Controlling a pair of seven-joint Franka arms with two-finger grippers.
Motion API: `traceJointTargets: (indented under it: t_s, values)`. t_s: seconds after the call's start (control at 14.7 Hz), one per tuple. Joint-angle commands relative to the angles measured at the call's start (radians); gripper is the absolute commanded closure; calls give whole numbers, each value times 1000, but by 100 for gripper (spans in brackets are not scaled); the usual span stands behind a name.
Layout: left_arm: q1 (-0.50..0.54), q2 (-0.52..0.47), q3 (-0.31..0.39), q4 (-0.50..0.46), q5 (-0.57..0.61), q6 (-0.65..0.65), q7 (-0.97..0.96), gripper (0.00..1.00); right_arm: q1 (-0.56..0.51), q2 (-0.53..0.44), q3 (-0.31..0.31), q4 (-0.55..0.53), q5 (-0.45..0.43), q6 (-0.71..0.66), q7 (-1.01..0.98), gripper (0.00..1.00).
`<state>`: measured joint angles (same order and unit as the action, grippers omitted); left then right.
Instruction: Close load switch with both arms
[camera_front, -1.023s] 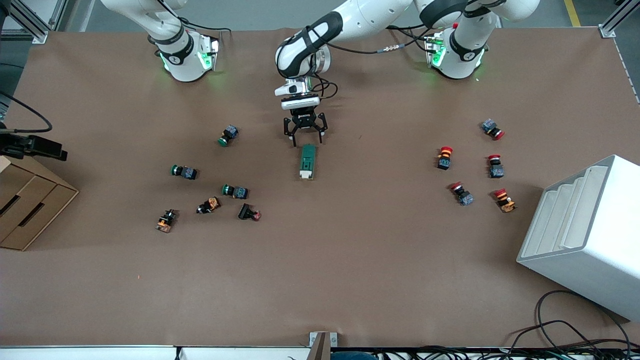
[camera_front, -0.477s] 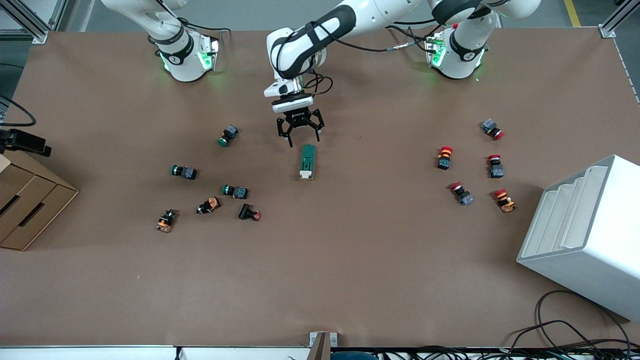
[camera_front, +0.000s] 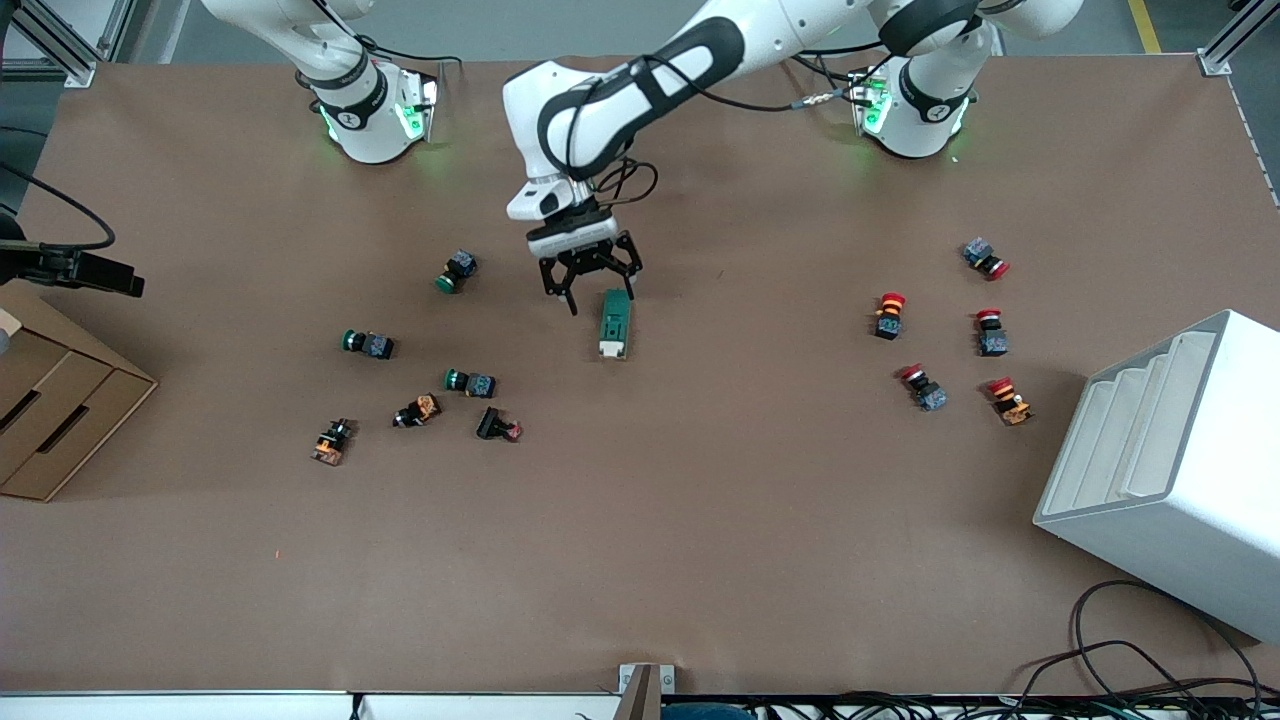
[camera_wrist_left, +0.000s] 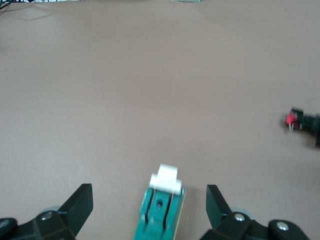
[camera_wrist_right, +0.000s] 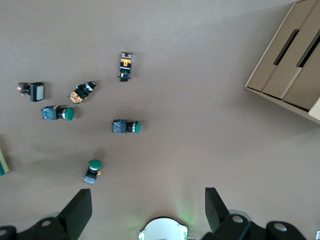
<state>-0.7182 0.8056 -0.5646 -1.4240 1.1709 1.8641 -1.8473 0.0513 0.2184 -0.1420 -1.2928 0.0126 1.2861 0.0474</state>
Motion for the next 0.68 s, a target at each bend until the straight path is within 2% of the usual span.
traceJointTargets:
  t_s: [0.0, 0.07, 0.2, 0.27, 0.41, 0.61]
  values:
    - [34, 7, -11, 91, -50, 0, 62, 0, -8, 1, 1, 18, 38, -14, -3, 0]
    - [52, 6, -14, 109, -65, 1, 80, 0, -14, -7, 13, 18, 41, -13, -4, 0]
    - [88, -3, -20, 146, -140, 0, 134, 0, -77, -36, 99, 12, 30, 5, -4, 0]
    - [107, -18, -20, 164, -195, 0, 166, 0, -80, -43, 113, 7, 18, 12, -4, 0]
    - [172, -100, -18, 166, -305, 0, 258, 0, -85, -56, 113, 1, 13, 9, -6, 0]
    - [265, -205, -15, 166, -489, -2, 403, 0, -84, -128, 108, -94, 13, 28, -4, 0]
